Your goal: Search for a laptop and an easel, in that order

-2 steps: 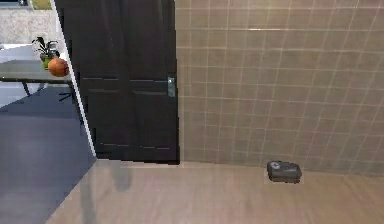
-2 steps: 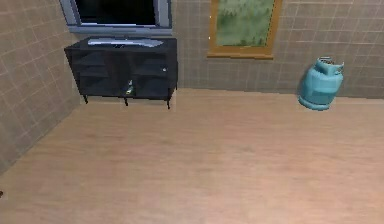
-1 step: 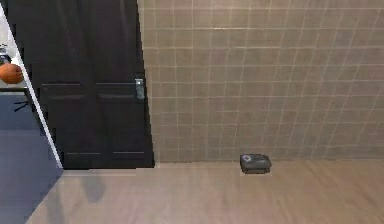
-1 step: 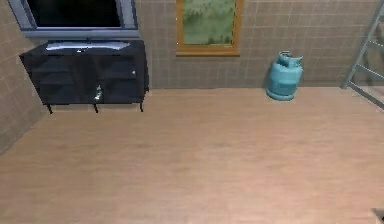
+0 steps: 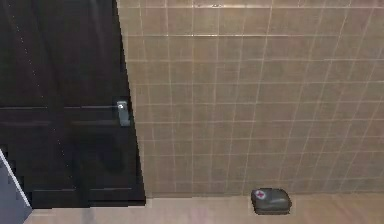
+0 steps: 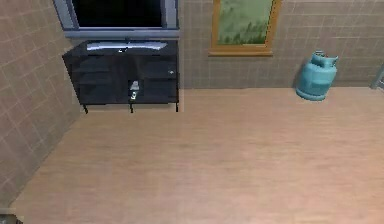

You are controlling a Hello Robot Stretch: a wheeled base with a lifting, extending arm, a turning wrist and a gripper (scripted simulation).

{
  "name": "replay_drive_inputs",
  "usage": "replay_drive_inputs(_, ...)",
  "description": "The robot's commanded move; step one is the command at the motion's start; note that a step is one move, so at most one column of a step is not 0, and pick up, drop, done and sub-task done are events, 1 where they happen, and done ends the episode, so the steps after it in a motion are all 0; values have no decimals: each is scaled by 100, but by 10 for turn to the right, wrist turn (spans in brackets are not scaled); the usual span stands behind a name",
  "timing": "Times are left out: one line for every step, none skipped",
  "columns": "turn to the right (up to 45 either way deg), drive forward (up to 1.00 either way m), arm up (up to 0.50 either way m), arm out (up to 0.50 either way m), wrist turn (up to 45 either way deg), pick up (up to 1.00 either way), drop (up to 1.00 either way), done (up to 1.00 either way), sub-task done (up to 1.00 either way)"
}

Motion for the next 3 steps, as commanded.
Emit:
replay_drive_inputs(-450, 0, 0, 0, 0, 0, 0, 0, 0)
replay_drive_inputs(-240, 0, 0, 0, 0, 0, 0, 0, 0)
replay_drive_inputs(0, 100, 0, 0, 0, 0, 0, 0, 0)
